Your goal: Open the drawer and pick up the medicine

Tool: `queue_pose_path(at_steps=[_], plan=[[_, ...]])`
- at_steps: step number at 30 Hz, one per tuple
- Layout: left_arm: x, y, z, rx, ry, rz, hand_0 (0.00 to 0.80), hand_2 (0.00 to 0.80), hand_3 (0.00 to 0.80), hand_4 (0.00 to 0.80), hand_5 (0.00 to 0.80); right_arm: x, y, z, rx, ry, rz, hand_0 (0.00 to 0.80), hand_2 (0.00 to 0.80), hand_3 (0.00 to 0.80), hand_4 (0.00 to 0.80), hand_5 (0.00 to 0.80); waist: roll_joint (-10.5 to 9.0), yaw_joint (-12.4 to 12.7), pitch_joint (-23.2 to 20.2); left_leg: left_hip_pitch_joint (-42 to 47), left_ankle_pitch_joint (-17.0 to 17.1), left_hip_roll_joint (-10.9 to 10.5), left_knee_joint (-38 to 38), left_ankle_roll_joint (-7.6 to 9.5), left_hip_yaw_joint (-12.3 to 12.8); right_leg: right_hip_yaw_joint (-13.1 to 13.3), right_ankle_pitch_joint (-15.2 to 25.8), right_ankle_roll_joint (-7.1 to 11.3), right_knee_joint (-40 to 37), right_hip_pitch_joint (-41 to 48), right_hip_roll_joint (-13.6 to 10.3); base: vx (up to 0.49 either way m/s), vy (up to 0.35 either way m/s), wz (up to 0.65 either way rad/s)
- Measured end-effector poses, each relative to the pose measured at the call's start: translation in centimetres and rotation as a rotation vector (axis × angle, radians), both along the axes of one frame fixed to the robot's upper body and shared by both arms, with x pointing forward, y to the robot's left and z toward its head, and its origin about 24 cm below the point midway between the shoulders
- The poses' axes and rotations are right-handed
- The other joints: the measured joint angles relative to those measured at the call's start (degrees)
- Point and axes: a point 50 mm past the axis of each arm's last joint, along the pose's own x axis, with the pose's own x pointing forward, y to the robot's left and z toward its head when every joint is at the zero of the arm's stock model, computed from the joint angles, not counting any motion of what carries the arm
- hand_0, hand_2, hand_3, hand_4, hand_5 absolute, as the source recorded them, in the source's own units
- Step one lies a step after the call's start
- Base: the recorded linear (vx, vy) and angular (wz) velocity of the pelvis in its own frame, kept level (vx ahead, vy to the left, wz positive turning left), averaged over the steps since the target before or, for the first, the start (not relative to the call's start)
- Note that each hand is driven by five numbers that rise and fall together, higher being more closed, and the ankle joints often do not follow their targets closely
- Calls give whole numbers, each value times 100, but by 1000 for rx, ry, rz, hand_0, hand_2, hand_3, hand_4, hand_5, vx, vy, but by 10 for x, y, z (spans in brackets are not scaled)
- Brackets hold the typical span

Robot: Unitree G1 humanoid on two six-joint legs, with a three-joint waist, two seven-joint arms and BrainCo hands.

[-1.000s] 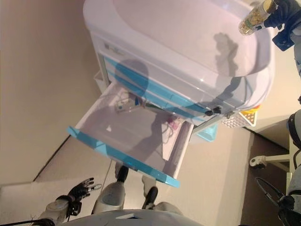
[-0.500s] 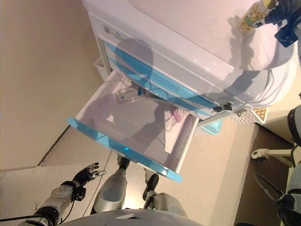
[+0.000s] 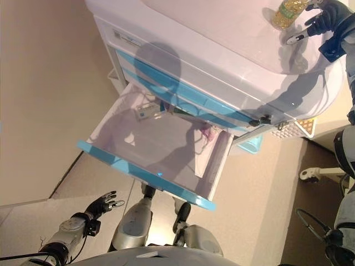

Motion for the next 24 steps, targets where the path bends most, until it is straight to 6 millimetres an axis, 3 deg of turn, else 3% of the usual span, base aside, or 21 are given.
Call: queue_pose_path(at_steps=[15,22,24], plan=[[-8,-1,-4,-4,21,2,0,0,0,0,0,-11,-13,17,136,-195,-33,0,0,0,0,0,96,-99,-45,145,-17,-1,-3,-20,67,75,61,29,3,89,-51,-6,-5,-2],[-17,-5,-10,-22,52,7,0,0,0,0,0,-28,-20,39,282,-403,0,0,0,0,0,0,322,-325,-239,292,32,-14,-127,96,293,294,160,77,-60,124,-76,-47,16,-16],[-23,-6,-13,-26,67,11,0,0,0,0,0,-29,-20,38,310,-444,14,0,0,0,0,0,337,-454,-375,357,17,-12,-149,90,317,302,174,82,-99,186,-75,-50,39,-12]])
